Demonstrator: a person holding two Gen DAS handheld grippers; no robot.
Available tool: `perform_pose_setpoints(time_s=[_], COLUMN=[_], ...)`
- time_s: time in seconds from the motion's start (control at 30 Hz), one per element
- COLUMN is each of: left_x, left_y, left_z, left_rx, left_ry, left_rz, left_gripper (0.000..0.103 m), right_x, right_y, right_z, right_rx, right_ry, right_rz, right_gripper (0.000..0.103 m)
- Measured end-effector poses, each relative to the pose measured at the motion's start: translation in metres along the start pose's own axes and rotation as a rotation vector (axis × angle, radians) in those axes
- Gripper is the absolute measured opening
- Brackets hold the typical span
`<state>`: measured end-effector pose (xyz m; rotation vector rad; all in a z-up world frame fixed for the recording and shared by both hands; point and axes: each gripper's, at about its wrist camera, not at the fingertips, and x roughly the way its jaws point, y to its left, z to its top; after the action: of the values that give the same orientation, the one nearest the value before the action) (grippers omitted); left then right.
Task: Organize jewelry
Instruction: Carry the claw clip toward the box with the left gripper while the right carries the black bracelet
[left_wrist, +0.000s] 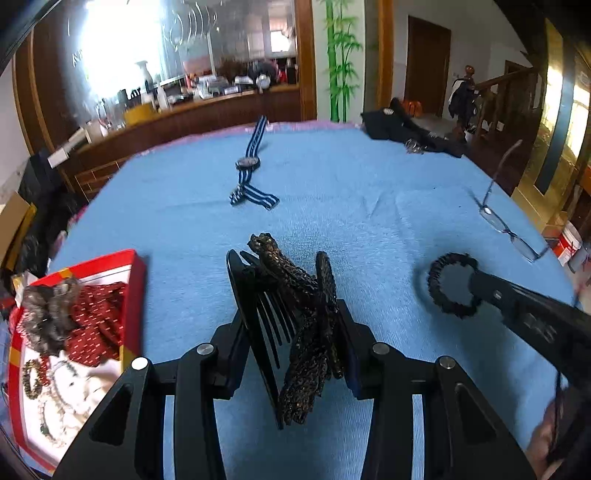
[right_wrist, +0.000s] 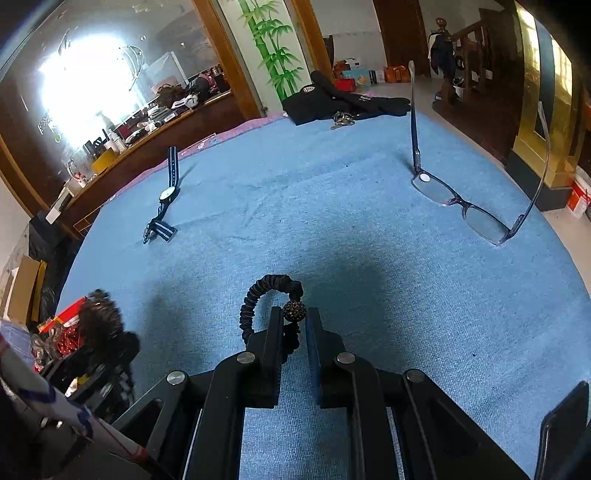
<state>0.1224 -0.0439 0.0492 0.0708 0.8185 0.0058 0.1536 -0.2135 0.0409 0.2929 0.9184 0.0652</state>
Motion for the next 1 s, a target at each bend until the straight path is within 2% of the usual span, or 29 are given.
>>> perform_pose_setpoints(time_s=[0.5, 0.77, 1.0], left_x=[-0.063, -0.086, -0.1], left_y=[0.015, 0.025, 0.03], left_z=[-0.027, -0.039, -0.047], left_rx=[0.033, 0.039, 0.044], left_ry=[-0.13, -0.172, -0.2], left_rz=[0.063, 0.079, 0.08], left_gripper=[0.041, 0.041, 0.041], right_x=[-0.006, -0.009, -0.027], right_y=[0.014, 0.02, 0.025], right_z=[-0.01, -0.025, -0.045], right_rx=[-0.051, -0.067, -0.06], right_ry=[-0.019, -0.002, -0.004], right_rz=[0.004, -0.007, 0.028], right_gripper=[0.012, 0.012, 0.012])
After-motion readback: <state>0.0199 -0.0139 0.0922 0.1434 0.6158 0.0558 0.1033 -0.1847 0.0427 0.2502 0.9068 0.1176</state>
